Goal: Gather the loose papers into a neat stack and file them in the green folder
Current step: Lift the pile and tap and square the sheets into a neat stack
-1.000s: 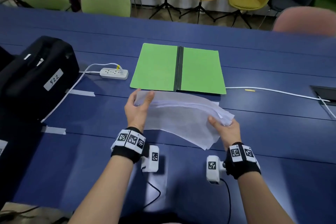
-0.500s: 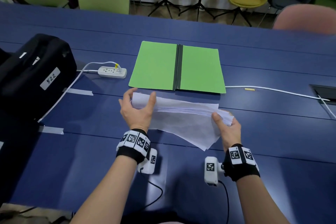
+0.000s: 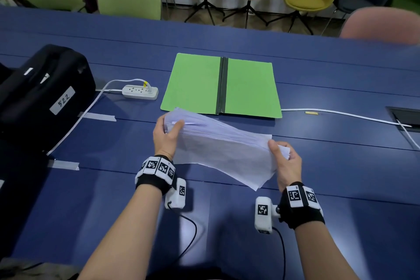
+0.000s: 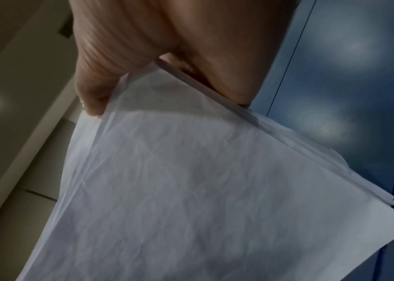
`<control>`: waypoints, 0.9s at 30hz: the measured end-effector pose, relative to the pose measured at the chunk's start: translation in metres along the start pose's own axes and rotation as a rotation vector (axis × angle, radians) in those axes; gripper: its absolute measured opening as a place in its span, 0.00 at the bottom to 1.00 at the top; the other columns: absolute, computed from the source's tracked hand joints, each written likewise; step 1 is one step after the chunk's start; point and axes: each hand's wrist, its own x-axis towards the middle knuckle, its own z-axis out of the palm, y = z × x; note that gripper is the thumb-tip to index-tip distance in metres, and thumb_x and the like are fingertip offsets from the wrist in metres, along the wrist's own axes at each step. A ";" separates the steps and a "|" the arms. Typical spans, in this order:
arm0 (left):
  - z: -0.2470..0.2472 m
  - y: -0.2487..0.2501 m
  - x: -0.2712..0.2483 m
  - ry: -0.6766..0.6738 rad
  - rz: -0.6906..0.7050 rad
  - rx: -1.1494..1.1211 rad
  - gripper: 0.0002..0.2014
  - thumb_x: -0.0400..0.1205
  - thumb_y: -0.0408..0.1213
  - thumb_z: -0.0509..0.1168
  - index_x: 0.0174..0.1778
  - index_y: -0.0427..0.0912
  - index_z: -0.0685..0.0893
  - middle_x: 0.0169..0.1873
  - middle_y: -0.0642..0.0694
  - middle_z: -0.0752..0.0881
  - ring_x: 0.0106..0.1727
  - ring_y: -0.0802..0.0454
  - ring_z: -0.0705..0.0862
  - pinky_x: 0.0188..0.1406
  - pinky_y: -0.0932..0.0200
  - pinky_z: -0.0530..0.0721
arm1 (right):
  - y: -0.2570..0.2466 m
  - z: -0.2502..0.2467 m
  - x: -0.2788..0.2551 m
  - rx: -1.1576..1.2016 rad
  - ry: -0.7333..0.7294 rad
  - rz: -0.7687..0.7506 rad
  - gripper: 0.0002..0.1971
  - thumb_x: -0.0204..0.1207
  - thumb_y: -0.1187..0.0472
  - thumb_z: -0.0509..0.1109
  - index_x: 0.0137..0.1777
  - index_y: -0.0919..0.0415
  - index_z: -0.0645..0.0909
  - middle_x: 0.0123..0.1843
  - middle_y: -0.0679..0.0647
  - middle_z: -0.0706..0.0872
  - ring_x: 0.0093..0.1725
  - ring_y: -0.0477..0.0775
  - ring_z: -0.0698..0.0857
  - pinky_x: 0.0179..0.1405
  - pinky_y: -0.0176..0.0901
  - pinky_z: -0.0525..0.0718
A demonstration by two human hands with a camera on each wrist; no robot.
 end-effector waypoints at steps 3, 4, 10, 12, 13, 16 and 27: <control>-0.006 0.006 0.006 -0.149 -0.062 -0.048 0.29 0.61 0.53 0.72 0.57 0.45 0.84 0.46 0.51 0.87 0.49 0.50 0.83 0.61 0.49 0.79 | -0.002 -0.004 -0.001 0.000 -0.052 0.005 0.13 0.61 0.50 0.81 0.36 0.54 0.81 0.27 0.43 0.85 0.24 0.42 0.82 0.25 0.32 0.80; -0.007 0.008 0.007 -0.183 -0.078 -0.048 0.32 0.60 0.54 0.72 0.59 0.44 0.84 0.46 0.52 0.88 0.49 0.50 0.83 0.60 0.50 0.79 | -0.004 -0.005 0.000 -0.015 -0.068 0.007 0.15 0.57 0.47 0.82 0.38 0.52 0.84 0.32 0.43 0.88 0.28 0.43 0.84 0.28 0.32 0.82; -0.012 0.009 0.009 -0.304 -0.112 0.026 0.40 0.60 0.54 0.77 0.69 0.54 0.75 0.65 0.47 0.83 0.66 0.48 0.82 0.70 0.48 0.77 | -0.014 -0.003 0.005 -0.068 -0.121 -0.006 0.06 0.75 0.63 0.72 0.42 0.51 0.87 0.49 0.51 0.89 0.39 0.44 0.87 0.40 0.35 0.84; -0.013 0.012 0.011 -0.349 -0.129 0.050 0.40 0.58 0.55 0.77 0.69 0.53 0.77 0.63 0.49 0.84 0.63 0.51 0.83 0.66 0.52 0.79 | -0.015 -0.002 0.005 -0.102 -0.143 -0.037 0.07 0.76 0.64 0.71 0.39 0.52 0.87 0.49 0.50 0.88 0.39 0.45 0.85 0.38 0.33 0.82; -0.014 0.012 0.012 -0.368 -0.139 0.060 0.39 0.57 0.56 0.77 0.67 0.51 0.79 0.61 0.48 0.86 0.61 0.50 0.85 0.65 0.51 0.81 | -0.015 -0.004 0.006 -0.116 -0.147 -0.046 0.07 0.76 0.63 0.71 0.39 0.52 0.86 0.48 0.51 0.87 0.40 0.47 0.83 0.38 0.34 0.81; -0.015 0.012 0.012 -0.360 -0.149 0.059 0.37 0.57 0.57 0.78 0.61 0.44 0.84 0.56 0.44 0.89 0.59 0.45 0.88 0.62 0.47 0.84 | -0.013 -0.007 0.007 -0.118 -0.141 -0.051 0.09 0.75 0.63 0.66 0.36 0.51 0.84 0.48 0.53 0.85 0.43 0.51 0.81 0.38 0.38 0.76; 0.001 0.015 -0.001 -0.185 -0.109 0.009 0.05 0.72 0.42 0.76 0.40 0.50 0.87 0.38 0.53 0.88 0.42 0.55 0.85 0.47 0.61 0.80 | -0.011 -0.006 -0.004 -0.305 -0.194 -0.172 0.15 0.82 0.61 0.65 0.33 0.50 0.73 0.29 0.38 0.77 0.31 0.38 0.71 0.39 0.37 0.69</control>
